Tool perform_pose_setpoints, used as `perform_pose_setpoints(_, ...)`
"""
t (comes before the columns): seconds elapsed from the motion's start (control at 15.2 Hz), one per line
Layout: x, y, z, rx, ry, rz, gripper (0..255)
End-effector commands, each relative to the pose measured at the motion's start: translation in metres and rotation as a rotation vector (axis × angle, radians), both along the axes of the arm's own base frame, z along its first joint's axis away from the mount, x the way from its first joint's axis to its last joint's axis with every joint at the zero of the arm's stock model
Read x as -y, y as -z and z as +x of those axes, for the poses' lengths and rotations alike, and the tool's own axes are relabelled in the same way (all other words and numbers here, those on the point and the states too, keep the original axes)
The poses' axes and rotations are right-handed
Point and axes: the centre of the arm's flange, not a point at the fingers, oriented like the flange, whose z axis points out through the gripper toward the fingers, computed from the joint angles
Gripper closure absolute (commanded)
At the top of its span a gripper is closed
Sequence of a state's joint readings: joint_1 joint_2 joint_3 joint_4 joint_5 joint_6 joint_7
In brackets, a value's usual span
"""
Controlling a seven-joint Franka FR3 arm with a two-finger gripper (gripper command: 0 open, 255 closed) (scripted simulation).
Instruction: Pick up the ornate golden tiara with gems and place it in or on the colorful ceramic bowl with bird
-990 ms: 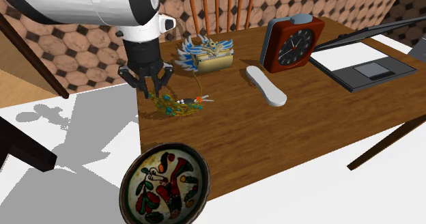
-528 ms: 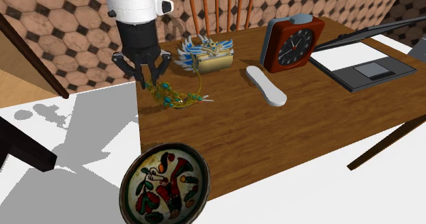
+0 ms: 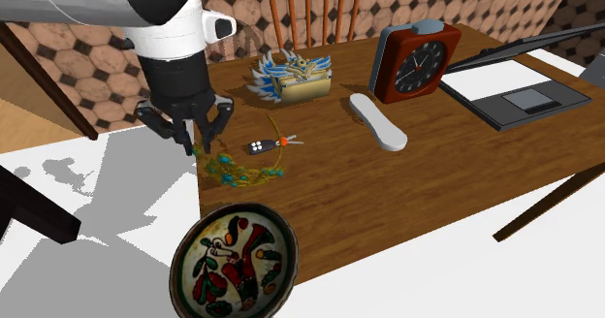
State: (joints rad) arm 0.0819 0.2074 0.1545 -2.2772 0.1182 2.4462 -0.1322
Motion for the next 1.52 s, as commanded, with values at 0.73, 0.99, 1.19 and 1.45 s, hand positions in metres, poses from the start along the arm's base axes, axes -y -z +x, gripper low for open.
perform_pose_setpoints(0.73, 0.011, 0.025, -0.172, 0.0, 0.0, -0.001, 255)
perform_pose_setpoints(0.99, 0.011, 0.042, -0.176, 0.0, 0.0, -0.001, 255)
perform_pose_setpoints(1.19, 0.011, 0.06, -0.176, 0.0, 0.0, -0.001, 255)
perform_pose_setpoints(1.45, 0.011, 0.06, -0.176, 0.0, 0.0, -0.001, 255)
